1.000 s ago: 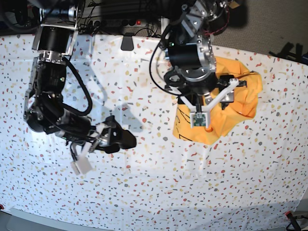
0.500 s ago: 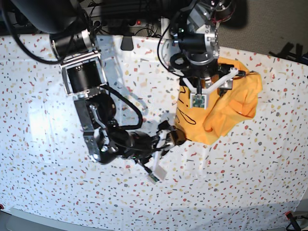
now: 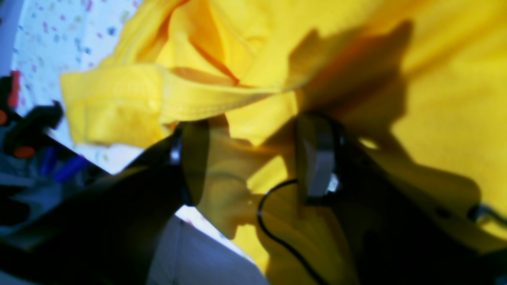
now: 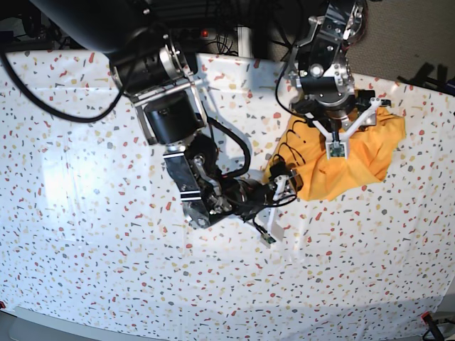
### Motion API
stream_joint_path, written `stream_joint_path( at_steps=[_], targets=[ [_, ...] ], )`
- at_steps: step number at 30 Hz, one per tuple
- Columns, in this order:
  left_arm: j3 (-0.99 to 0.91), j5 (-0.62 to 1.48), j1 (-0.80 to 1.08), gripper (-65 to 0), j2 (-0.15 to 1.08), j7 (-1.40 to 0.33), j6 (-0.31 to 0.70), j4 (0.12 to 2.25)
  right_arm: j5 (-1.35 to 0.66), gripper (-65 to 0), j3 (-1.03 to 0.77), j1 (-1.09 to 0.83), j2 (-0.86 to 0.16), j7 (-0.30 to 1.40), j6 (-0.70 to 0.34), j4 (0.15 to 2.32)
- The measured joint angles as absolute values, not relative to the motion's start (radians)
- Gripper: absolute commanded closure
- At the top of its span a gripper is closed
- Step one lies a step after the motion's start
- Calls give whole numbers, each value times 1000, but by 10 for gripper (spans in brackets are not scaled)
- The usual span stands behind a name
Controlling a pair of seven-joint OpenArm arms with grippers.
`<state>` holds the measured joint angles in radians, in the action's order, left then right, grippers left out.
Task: Fold the T-shirt properly
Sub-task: 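Tuck the loose flap under the bundle with the right gripper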
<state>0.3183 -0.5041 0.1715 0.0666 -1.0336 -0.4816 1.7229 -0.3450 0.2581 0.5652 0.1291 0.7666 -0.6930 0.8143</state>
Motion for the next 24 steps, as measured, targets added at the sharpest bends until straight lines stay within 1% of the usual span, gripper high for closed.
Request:
stream_joint_path(
  at_steps=[3,7,10,13,17,19,24],
  targets=[
    [314,-507,172,-337,67,-959,-438,1695,-376,-415,258,560,98,786,-691,818],
    [314,-472,168,-337,72,-850,-383,1680,-467,-415,258,565,47,901,-690,831],
    [315,-372,126,-337,100,-836,-311,1678,-567,-415,257,556,19,982,-690,844],
    [314,-290,64,-337,125,-814,-233,1677,-629,-415,257,517,-27,981,-690,879],
    [316,-167,11,-337,119,-810,-177,1677,-648,-415,257,435,-100,989,-693,995],
    [320,-131,12,-337,102,-806,-157,1677,-648,-415,257,392,-130,1001,-693,1065],
    [381,-130,14,-337,86,-806,-152,1677,-650,-415,257,314,-187,1004,-693,1185]
  ],
)
